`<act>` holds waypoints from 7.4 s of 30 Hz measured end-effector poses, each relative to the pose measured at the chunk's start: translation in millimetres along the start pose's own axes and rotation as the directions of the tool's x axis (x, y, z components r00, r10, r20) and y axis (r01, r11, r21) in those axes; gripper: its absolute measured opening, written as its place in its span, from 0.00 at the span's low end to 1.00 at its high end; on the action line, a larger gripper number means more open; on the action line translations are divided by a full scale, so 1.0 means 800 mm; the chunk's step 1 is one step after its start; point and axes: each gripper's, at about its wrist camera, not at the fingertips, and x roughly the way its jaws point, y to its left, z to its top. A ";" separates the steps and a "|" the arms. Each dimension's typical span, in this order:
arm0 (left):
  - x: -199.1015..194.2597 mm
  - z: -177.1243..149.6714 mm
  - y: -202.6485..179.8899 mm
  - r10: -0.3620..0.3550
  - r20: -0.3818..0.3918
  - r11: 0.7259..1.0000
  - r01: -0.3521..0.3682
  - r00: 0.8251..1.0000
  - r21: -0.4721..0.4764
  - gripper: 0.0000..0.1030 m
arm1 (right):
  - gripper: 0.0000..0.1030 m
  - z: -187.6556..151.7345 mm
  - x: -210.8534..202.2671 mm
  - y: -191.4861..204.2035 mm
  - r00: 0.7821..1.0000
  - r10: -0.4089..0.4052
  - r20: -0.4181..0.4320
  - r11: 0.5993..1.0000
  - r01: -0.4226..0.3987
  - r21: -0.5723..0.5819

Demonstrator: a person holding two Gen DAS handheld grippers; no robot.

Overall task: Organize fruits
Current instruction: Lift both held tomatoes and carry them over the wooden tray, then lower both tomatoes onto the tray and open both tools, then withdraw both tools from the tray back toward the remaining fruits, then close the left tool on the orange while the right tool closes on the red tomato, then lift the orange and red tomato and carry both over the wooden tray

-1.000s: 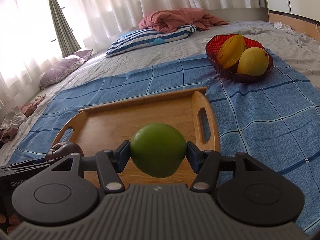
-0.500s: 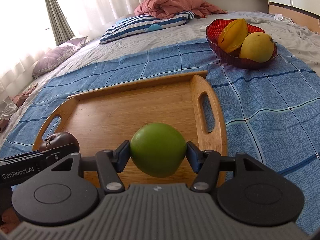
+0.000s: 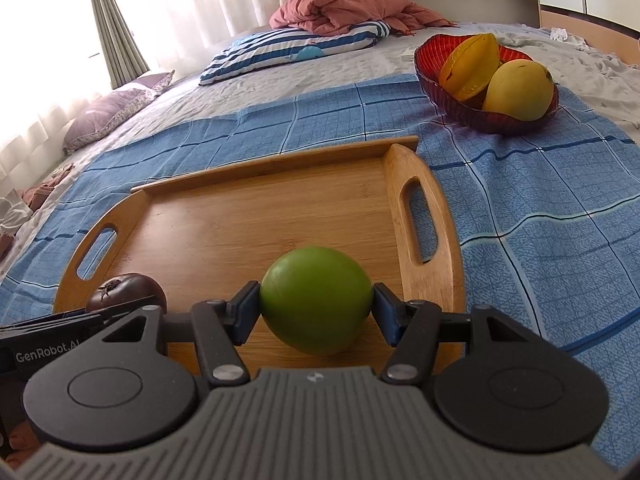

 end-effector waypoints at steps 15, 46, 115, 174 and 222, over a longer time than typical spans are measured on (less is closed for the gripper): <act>0.005 -0.012 -0.010 0.005 0.012 0.997 -0.005 1.000 0.072 0.62 | 0.61 -0.005 -0.005 -0.007 1.000 0.024 0.007 1.000 -0.024 0.009; -0.091 -0.042 -0.007 -0.013 0.166 0.989 -0.012 0.986 0.147 0.93 | 0.89 -0.031 -0.068 0.009 0.990 0.055 0.133 0.997 -0.047 -0.064; -0.186 -0.180 0.061 0.077 0.360 0.978 -0.141 0.930 0.156 0.96 | 1.00 -0.210 -0.158 0.004 0.946 -0.063 0.319 0.982 0.115 -0.148; -0.174 -0.176 0.064 0.112 0.284 0.971 -0.166 0.952 0.174 0.45 | 0.64 -0.210 -0.159 0.000 0.944 -0.129 0.304 0.973 0.180 -0.147; -0.077 0.056 -0.014 -0.040 0.194 0.988 0.010 0.980 0.152 0.45 | 0.63 0.034 -0.073 -0.011 0.972 0.008 0.234 0.998 -0.024 0.063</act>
